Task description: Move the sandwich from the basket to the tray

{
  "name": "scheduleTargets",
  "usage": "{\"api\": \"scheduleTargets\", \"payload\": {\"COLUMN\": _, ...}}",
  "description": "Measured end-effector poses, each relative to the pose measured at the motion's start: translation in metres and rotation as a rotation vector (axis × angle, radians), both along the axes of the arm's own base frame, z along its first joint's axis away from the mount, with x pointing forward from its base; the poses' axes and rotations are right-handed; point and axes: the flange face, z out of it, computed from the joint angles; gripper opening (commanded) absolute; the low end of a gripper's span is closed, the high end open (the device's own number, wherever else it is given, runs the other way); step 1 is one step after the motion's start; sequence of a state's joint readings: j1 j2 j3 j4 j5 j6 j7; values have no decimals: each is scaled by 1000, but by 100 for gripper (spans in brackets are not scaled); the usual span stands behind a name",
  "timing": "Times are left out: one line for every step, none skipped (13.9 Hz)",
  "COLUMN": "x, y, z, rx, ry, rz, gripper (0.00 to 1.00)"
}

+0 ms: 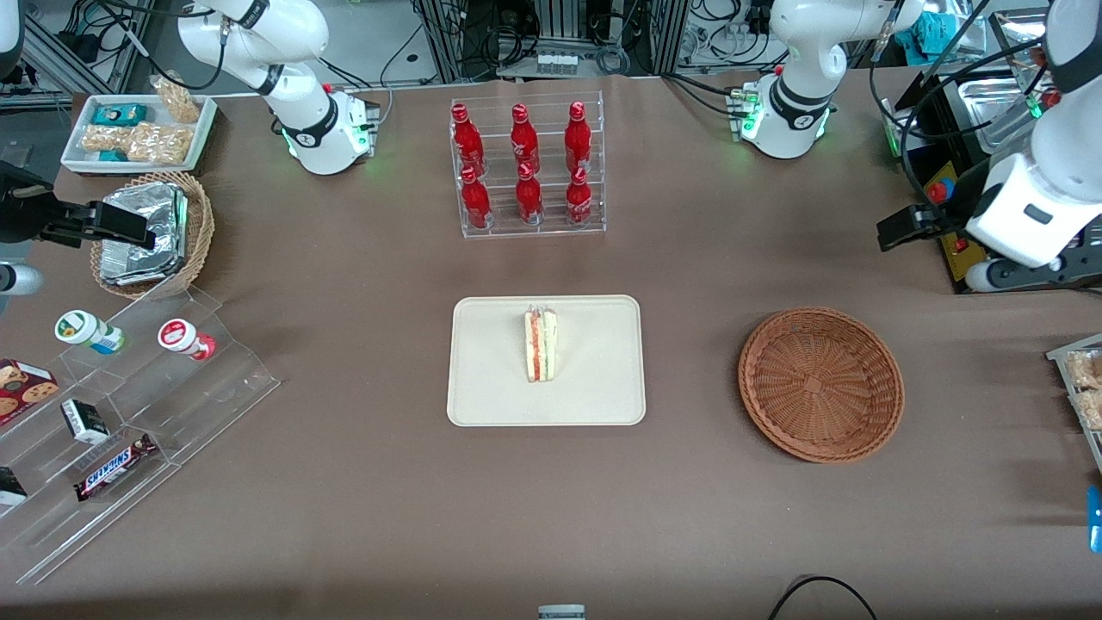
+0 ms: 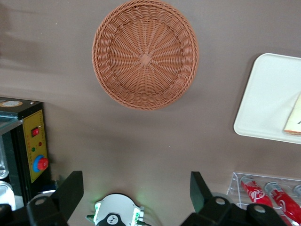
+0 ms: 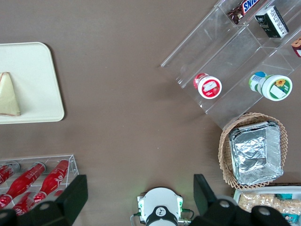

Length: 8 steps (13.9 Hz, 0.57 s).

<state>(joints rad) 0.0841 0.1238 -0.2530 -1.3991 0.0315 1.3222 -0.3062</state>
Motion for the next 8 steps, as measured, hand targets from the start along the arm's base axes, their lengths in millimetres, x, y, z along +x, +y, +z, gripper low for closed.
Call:
{"api": "scheduleTargets", "payload": {"x": 0, "y": -3, "z": -1, "rx": 10, "ry": -1, "rz": -7, "gripper": 100}}
{"api": "scheduleTargets", "payload": {"x": -1, "y": -6, "z": 0, "rx": 15, "ry": -3, "rz": -14, "gripper": 100}}
{"api": "scheduleTargets", "payload": {"x": -2, "y": -9, "z": 2, "rx": 16, "ry": -7, "rz": -21, "gripper": 100}}
{"api": "scheduleTargets", "payload": {"x": -3, "y": -12, "z": 4, "rx": 17, "ry": -10, "rz": -26, "gripper": 100}}
{"api": "scheduleTargets", "payload": {"x": -4, "y": -13, "z": 5, "rx": 18, "ry": -13, "rz": -28, "gripper": 100}}
{"api": "scheduleTargets", "payload": {"x": -5, "y": -13, "z": 6, "rx": 18, "ry": -15, "rz": -28, "gripper": 100}}
{"api": "scheduleTargets", "payload": {"x": -5, "y": -13, "z": 7, "rx": 18, "ry": -16, "rz": -28, "gripper": 100}}
{"api": "scheduleTargets", "payload": {"x": -5, "y": -13, "z": 8, "rx": 19, "ry": -18, "rz": -28, "gripper": 100}}
